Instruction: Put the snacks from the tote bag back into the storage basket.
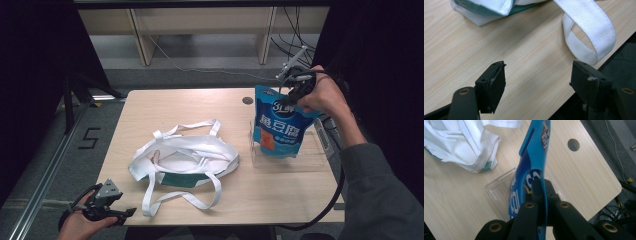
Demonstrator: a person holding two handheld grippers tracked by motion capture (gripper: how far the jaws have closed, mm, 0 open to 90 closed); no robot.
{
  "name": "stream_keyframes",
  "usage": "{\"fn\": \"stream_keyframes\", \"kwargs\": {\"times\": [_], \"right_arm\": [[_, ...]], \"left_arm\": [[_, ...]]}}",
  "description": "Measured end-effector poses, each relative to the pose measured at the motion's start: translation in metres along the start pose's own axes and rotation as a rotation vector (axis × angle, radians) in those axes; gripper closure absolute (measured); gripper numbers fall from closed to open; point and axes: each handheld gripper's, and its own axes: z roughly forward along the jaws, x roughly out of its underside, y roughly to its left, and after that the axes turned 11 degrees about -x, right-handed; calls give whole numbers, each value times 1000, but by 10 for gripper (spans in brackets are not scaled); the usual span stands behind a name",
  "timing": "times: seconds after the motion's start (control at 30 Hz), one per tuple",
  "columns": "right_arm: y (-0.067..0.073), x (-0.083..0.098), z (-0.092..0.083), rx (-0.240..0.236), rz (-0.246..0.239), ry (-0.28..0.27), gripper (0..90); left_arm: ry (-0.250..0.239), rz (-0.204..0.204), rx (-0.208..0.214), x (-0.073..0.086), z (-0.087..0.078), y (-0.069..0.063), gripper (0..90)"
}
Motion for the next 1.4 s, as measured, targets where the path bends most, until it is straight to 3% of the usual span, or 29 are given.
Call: {"fn": "stream_keyframes", "kwargs": {"times": [0.3,0.5,0.57,0.6,0.63,0.67,0.7,0.73,0.8,0.87,0.9,1.0,1.03,1.1,1.17,1.2,1.23,1.37,1.4], "right_arm": [[0,9,15,-38,13,-1,900],[-2,16,17,-37,10,-21,900],[-2,20,17,-38,29,-31,900],[-1,23,16,-32,53,-73,865],[-1,23,16,-32,53,-73,865],[-1,26,13,-26,39,-124,803],[-1,26,13,-26,39,-124,803],[3,28,12,-18,51,-130,746],[4,30,12,-1,58,-137,727],[5,34,10,37,67,-162,658],[7,36,8,48,97,-174,628],[11,41,1,44,90,-245,571],[14,47,-6,73,147,-308,534],[16,51,-9,81,171,-325,526],[16,57,-16,109,185,-345,501],[16,61,-18,104,192,-353,488],[21,68,-20,120,229,-370,460],[24,78,-25,122,250,-383,432],[25,84,-29,124,262,-376,423]], "left_arm": [[0,4,1,0,0,0,271],[1,22,-13,-1,0,1,271],[2,23,-12,-1,0,1,270],[9,38,-9,-1,-1,2,270],[9,38,-9,-1,-1,2,270],[8,38,-9,-1,-1,2,270],[-4,12,-7,0,0,0,270],[-1,6,-3,0,0,0,270],[0,8,-3,0,0,0,270],[6,37,-15,-1,-1,2,270],[7,38,-15,-1,-1,2,270],[-5,-2,-2,0,1,0,270],[-4,0,-1,0,1,0,270],[8,38,-17,-1,-1,2,270],[3,11,-10,0,0,0,270],[3,8,-10,0,1,0,270],[4,8,-2,0,0,0,270],[2,22,-11,0,0,1,270],[4,10,-9,0,1,0,270]]}}
